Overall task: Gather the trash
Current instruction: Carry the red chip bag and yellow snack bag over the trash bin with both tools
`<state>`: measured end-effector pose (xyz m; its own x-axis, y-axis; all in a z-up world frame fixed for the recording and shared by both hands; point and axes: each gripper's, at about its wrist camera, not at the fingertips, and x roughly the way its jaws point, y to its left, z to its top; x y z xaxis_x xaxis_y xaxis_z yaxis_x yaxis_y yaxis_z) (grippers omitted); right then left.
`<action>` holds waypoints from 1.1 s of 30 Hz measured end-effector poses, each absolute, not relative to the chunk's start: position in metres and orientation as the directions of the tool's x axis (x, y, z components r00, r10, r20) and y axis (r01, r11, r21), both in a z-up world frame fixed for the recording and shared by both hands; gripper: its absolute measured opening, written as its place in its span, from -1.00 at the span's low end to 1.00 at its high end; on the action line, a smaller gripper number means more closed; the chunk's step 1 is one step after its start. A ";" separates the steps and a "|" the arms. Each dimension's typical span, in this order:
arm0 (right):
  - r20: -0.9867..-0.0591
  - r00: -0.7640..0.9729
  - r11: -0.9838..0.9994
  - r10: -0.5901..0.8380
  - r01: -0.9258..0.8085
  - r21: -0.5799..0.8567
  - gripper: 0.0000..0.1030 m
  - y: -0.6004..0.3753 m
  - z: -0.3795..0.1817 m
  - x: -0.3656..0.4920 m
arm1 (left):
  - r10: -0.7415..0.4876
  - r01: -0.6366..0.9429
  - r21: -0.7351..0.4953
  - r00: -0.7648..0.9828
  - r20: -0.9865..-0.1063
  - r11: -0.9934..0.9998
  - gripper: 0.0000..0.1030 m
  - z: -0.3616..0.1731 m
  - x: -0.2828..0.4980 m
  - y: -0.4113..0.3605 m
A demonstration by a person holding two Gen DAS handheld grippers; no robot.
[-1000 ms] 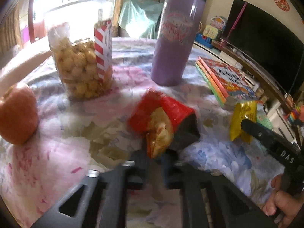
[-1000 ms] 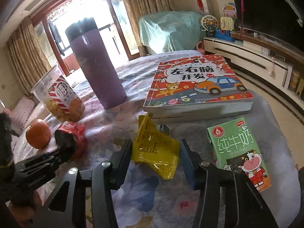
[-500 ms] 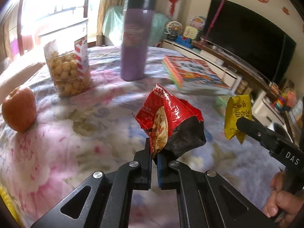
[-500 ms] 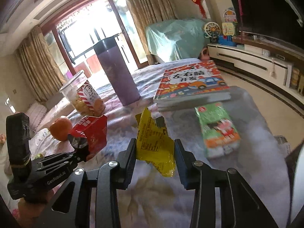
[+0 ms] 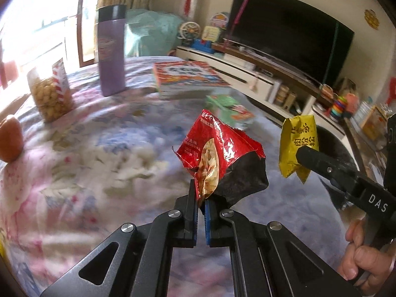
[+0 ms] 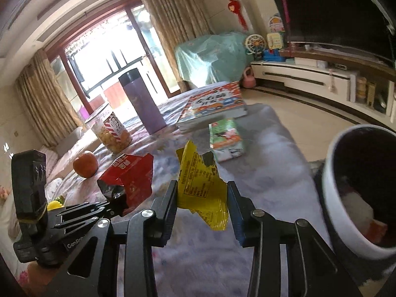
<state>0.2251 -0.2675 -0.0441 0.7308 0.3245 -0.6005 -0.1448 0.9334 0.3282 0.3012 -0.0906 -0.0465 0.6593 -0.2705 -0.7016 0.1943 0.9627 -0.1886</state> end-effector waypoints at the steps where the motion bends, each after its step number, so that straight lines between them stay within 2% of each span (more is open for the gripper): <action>1: -0.598 0.736 0.934 0.318 -0.136 0.330 -0.24 -0.274 -0.043 0.218 | -0.278 0.206 -0.188 0.657 -0.701 0.960 -0.95 -0.045 0.298 -0.096; 16: -0.573 0.789 0.941 0.222 -0.020 0.337 -0.24 -0.340 -0.028 0.164 | -0.364 0.354 -0.166 0.624 -0.692 0.920 -0.95 -0.027 0.274 -0.171; 33: -0.556 0.818 0.930 0.145 0.080 0.360 -0.24 -0.397 -0.028 0.140 | -0.391 0.423 -0.138 0.599 -0.698 0.895 -0.95 -0.024 0.279 -0.223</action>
